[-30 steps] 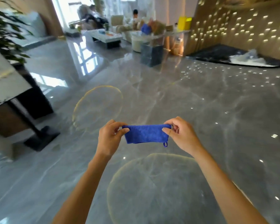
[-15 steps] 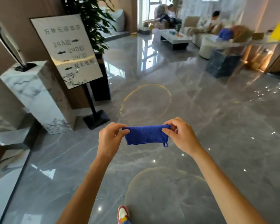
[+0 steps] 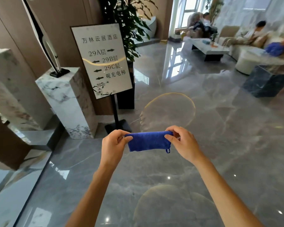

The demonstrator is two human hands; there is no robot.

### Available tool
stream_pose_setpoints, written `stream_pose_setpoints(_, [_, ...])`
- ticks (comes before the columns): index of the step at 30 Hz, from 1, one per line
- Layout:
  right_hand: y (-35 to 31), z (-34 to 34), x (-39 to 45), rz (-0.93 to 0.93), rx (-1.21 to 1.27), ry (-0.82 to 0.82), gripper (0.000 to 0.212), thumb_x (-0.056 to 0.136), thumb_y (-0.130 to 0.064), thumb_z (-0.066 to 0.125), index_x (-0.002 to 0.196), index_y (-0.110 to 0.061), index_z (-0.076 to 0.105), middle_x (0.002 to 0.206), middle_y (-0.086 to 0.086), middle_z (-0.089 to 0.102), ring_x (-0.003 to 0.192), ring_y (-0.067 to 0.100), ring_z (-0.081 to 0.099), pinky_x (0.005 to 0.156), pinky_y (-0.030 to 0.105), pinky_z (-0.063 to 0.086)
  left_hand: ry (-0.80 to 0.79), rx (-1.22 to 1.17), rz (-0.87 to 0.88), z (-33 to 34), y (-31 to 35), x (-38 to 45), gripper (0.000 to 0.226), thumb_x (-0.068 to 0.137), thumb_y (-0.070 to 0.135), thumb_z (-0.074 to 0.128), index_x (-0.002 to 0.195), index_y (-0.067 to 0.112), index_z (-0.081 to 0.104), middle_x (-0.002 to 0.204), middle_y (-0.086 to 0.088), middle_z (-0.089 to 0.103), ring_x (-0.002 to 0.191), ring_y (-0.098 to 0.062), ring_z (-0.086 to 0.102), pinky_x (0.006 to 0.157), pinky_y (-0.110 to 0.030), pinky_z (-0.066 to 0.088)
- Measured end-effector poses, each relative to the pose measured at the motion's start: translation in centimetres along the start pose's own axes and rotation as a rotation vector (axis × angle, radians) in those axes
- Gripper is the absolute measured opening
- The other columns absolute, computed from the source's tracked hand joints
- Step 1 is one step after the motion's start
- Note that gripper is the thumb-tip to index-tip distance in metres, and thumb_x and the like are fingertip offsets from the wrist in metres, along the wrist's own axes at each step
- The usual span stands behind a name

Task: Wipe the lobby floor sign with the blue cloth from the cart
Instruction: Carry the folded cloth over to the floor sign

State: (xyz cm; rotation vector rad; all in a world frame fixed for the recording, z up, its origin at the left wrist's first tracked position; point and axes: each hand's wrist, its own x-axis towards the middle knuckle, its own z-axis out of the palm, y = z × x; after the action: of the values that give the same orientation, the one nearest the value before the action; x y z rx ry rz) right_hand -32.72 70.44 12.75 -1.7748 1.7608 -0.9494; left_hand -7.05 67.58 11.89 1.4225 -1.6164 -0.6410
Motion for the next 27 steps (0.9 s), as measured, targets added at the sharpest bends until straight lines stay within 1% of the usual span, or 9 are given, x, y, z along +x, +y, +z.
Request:
stream_pose_setpoints(6, [1.7, 1.2, 7.3, -0.038, 0.029, -0.062, 0.007, 0.096, -0.018, 0.066, 0.101, -0.023, 0.069, 0.089, -0.002, 0.072, 0.084, 0.018, 0.066, 0.078, 0.033, 0.055, 0.058, 0.047, -0.047, 1.8, -1.4, 5.3, 0.023, 0.086, 0.011, 0.074, 0.08, 0.032, 0.067, 0.076, 0.008, 0.061, 0.07, -0.005, 0.059, 0.061, -0.008, 0.042])
stream_pose_setpoints(8, [2.5, 1.3, 10.3, -0.056, 0.044, -0.067, 0.008, 0.096, -0.019, 0.068, 0.098, -0.027, 0.069, 0.084, -0.005, 0.073, 0.079, 0.012, 0.066, 0.073, 0.026, 0.054, 0.089, 0.056, -0.05, 2.8, -1.5, 7.3, 0.02, 0.086, 0.01, 0.074, 0.082, 0.029, 0.07, 0.079, 0.006, 0.06, 0.076, -0.003, 0.059, 0.063, -0.005, 0.042])
stream_pose_setpoints(11, [3.9, 1.1, 15.2, -0.107, 0.048, -0.09, 0.013, 0.095, -0.02, 0.069, 0.095, -0.033, 0.068, 0.083, -0.014, 0.072, 0.082, 0.002, 0.065, 0.066, 0.011, 0.048, 0.137, 0.065, -0.054, 4.7, -1.7, 10.7, 0.015, 0.086, 0.009, 0.074, 0.085, 0.023, 0.073, 0.082, 0.006, 0.059, 0.08, 0.006, 0.057, 0.067, -0.002, 0.042])
stream_pose_setpoints(13, [4.7, 0.8, 18.5, -0.138, 0.058, -0.112, 0.013, 0.095, -0.02, 0.069, 0.094, -0.033, 0.068, 0.081, -0.019, 0.07, 0.081, -0.005, 0.064, 0.065, 0.006, 0.045, 0.171, 0.059, -0.069, 6.1, -1.4, 13.0, 0.018, 0.087, 0.007, 0.073, 0.084, 0.025, 0.07, 0.083, 0.005, 0.06, 0.077, 0.001, 0.059, 0.066, -0.001, 0.042])
stream_pose_setpoints(15, [5.3, 0.5, 21.8, -0.161, 0.061, -0.132, 0.01, 0.095, -0.02, 0.069, 0.095, -0.031, 0.07, 0.081, -0.02, 0.07, 0.079, -0.007, 0.064, 0.065, 0.006, 0.044, 0.203, 0.071, -0.093, 7.4, -1.2, 15.3, 0.02, 0.087, 0.006, 0.073, 0.083, 0.025, 0.07, 0.083, 0.003, 0.061, 0.075, -0.004, 0.06, 0.064, 0.0, 0.042])
stream_pose_setpoints(19, [6.0, 0.2, 27.2, -0.203, 0.069, -0.186, 0.008, 0.096, -0.021, 0.068, 0.1, -0.028, 0.07, 0.088, -0.014, 0.073, 0.079, -0.001, 0.066, 0.064, 0.007, 0.046, 0.263, 0.076, -0.143, 8.8, -0.7, 18.7, 0.021, 0.087, 0.005, 0.073, 0.083, 0.025, 0.069, 0.082, 0.0, 0.06, 0.075, 0.001, 0.059, 0.062, 0.001, 0.041])
stream_pose_setpoints(22, [6.2, 0.5, 30.7, -0.239, 0.093, -0.2, 0.008, 0.097, -0.021, 0.067, 0.102, -0.027, 0.069, 0.089, -0.016, 0.071, 0.081, -0.004, 0.065, 0.065, 0.005, 0.046, 0.292, 0.095, -0.176, 9.5, -0.8, 21.2, 0.016, 0.087, 0.006, 0.072, 0.086, 0.022, 0.072, 0.085, -0.006, 0.06, 0.073, -0.006, 0.058, 0.064, 0.001, 0.041])
stream_pose_setpoints(24, [6.4, 1.1, 32.6, -0.254, 0.105, -0.193, 0.008, 0.097, -0.021, 0.067, 0.102, -0.027, 0.069, 0.089, -0.017, 0.07, 0.082, 0.001, 0.065, 0.067, 0.008, 0.047, 0.306, 0.104, -0.196, 9.7, -1.0, 22.9, 0.013, 0.088, 0.007, 0.072, 0.088, 0.02, 0.073, 0.088, -0.008, 0.059, 0.074, -0.006, 0.058, 0.065, 0.001, 0.041])
stream_pose_setpoints(27, [6.6, 2.3, 35.7, -0.264, 0.134, -0.197, 0.011, 0.097, -0.02, 0.067, 0.1, -0.03, 0.067, 0.086, -0.021, 0.069, 0.082, 0.001, 0.065, 0.069, 0.006, 0.044, 0.305, 0.094, -0.218, 10.0, -1.8, 25.6, 0.022, 0.09, 0.008, 0.07, 0.086, 0.03, 0.067, 0.091, -0.007, 0.059, 0.072, -0.002, 0.06, 0.066, 0.001, 0.04])
